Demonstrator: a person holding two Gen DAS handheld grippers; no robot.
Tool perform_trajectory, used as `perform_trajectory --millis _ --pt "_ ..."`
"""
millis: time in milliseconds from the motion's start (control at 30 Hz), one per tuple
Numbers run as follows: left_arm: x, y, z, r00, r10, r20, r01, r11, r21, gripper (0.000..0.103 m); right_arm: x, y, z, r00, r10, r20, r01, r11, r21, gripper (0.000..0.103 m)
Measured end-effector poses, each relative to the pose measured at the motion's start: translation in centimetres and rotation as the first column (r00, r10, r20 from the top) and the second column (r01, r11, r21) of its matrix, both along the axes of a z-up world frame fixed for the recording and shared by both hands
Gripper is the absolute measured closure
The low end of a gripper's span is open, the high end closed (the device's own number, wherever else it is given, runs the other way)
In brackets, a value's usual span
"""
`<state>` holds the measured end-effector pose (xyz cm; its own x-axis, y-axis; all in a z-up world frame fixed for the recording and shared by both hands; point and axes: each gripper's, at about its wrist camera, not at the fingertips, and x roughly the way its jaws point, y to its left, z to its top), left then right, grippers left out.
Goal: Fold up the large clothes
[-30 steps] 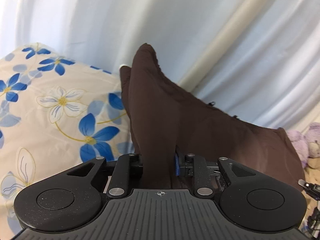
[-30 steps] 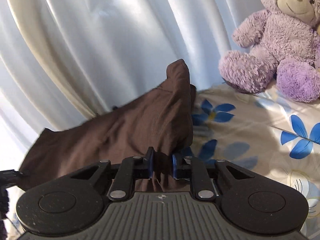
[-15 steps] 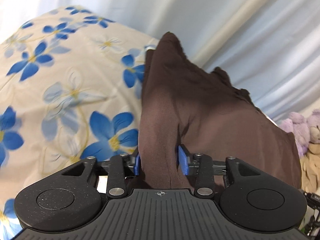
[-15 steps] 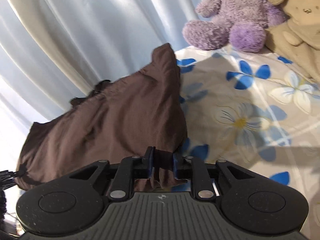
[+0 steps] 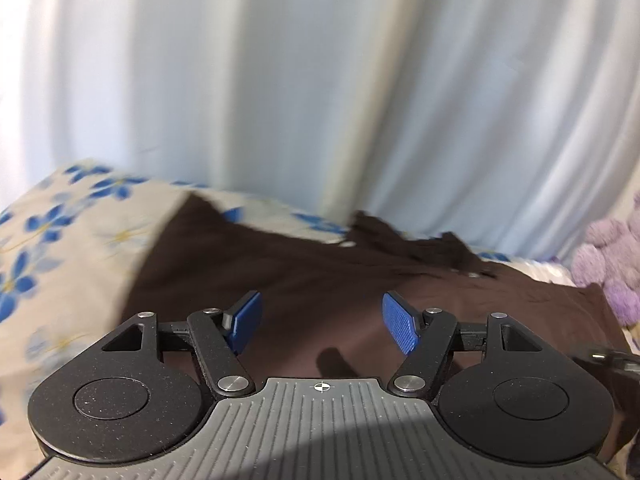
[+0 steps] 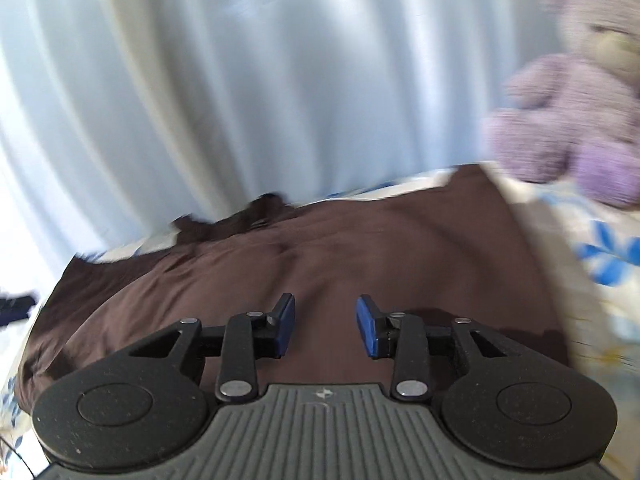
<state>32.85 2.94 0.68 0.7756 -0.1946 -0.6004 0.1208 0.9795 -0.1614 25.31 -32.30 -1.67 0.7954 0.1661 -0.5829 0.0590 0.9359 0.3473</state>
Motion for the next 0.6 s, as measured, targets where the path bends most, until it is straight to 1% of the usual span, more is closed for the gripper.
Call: perform_trajectory --millis 67,133,200,267,300,333,400,467,600 --pt "1.5 -3.5 -1.2 0.999 -0.046 -0.009 0.046 0.999 0.024 0.030 3.0 3.3 -0.7 0.998 0.057 -0.006 -0.057 0.998 -0.006 0.087" --pt "2.8 -6.1 -2.3 0.998 -0.066 -0.017 0.067 0.996 0.059 0.031 5.9 5.9 -1.6 0.995 0.096 -0.032 -0.097 0.995 -0.021 0.091" --pt "3.6 -7.8 -3.5 0.997 -0.073 -0.024 0.075 0.995 0.073 0.031 7.9 7.5 -2.8 0.994 0.088 -0.068 -0.093 0.993 -0.071 0.094" --pt "4.6 -8.6 -4.5 0.997 -0.063 -0.044 0.066 0.995 0.072 0.031 9.3 7.8 -3.9 0.994 0.084 -0.066 -0.091 0.989 -0.117 0.103" --pt "5.0 -8.8 -5.1 0.997 -0.061 -0.052 0.064 0.996 0.069 0.031 9.7 7.7 -4.3 0.995 0.086 -0.057 -0.092 0.987 -0.132 0.103" --pt "5.5 -9.1 -5.5 0.997 -0.051 -0.057 0.055 0.996 0.073 0.031 10.1 7.4 -4.6 0.995 0.088 -0.050 -0.094 0.987 -0.127 0.103" --pt "6.2 -9.6 -6.0 0.998 -0.047 -0.044 0.051 0.994 0.096 0.030 10.7 7.1 -4.7 0.994 0.096 -0.048 -0.102 0.985 -0.139 0.103" --pt "6.9 -10.1 -6.5 0.999 -0.043 -0.032 0.047 0.992 0.119 0.029 11.3 7.3 -4.7 0.996 0.084 -0.042 -0.090 0.980 -0.178 0.103" --pt "8.3 -10.6 -7.5 1.000 -0.020 -0.007 0.020 0.994 0.108 0.027 11.9 7.9 -4.9 0.997 0.070 -0.013 -0.071 0.972 -0.226 0.103"
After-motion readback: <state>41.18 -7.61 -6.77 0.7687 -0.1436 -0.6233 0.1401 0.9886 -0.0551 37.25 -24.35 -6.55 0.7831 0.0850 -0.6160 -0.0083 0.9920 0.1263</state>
